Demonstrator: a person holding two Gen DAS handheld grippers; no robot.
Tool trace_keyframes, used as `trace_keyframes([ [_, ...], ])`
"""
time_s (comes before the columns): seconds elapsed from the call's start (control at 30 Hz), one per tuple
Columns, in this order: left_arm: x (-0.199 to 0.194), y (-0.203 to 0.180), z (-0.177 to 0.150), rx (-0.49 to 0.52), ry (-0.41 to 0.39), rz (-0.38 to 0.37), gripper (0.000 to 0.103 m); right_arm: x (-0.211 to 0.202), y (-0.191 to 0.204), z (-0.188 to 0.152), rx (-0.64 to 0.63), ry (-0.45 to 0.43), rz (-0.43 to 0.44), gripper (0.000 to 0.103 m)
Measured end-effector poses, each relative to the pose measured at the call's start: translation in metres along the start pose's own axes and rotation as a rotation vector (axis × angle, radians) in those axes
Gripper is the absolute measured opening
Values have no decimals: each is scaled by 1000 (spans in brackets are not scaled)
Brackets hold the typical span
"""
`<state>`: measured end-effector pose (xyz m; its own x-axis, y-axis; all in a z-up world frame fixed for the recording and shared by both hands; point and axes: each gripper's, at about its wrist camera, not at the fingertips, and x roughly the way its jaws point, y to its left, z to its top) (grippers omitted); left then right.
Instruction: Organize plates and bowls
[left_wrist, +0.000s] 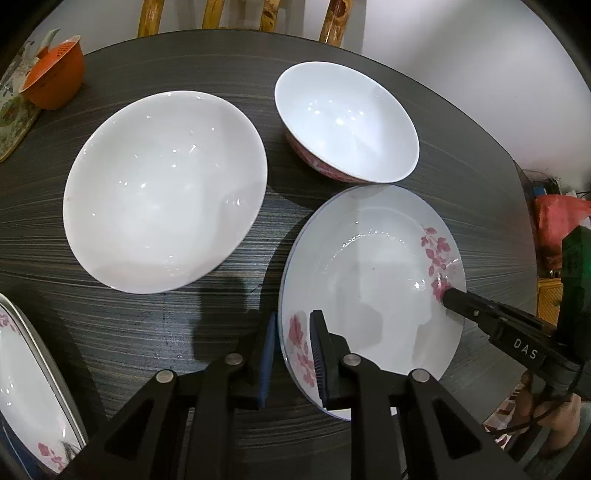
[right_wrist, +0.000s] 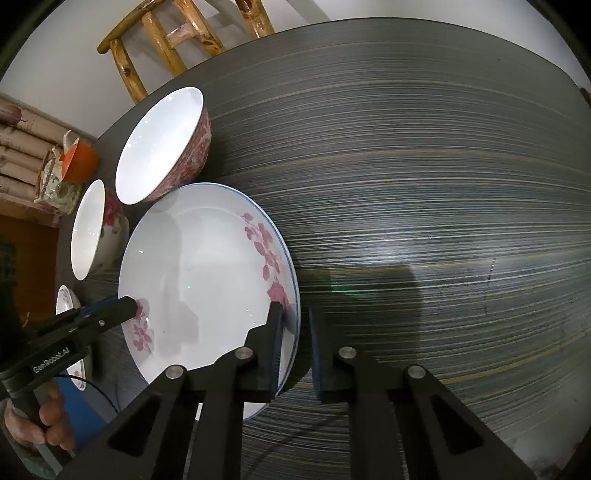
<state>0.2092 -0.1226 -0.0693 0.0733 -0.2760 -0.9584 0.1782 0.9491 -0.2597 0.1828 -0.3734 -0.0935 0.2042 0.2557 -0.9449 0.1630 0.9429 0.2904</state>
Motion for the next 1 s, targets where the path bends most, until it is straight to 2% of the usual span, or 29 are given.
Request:
trace_keyframes([
  [0.1,2,0,-1,9,4,-3,18,1,1,0,1,0,4,9],
  [0.2,1,-1,-2,33,-3,28,11,1,4,-1,2,-2,-1,9],
  [0.27,0,0,-3,32,-4,19,8,0,4,-2,0,-2,-6,9],
  [0.63,-8,7,-14,43,1,24,8,0,16,-10,27,4,-21,10],
  [0.67,-5,3,-6,45,0,26,9,-1,17,-11,29,3,-19,10],
  [1.0,-18,9,-13,37,-18,24,9,-12,38,-21,6,-14,-17,10],
])
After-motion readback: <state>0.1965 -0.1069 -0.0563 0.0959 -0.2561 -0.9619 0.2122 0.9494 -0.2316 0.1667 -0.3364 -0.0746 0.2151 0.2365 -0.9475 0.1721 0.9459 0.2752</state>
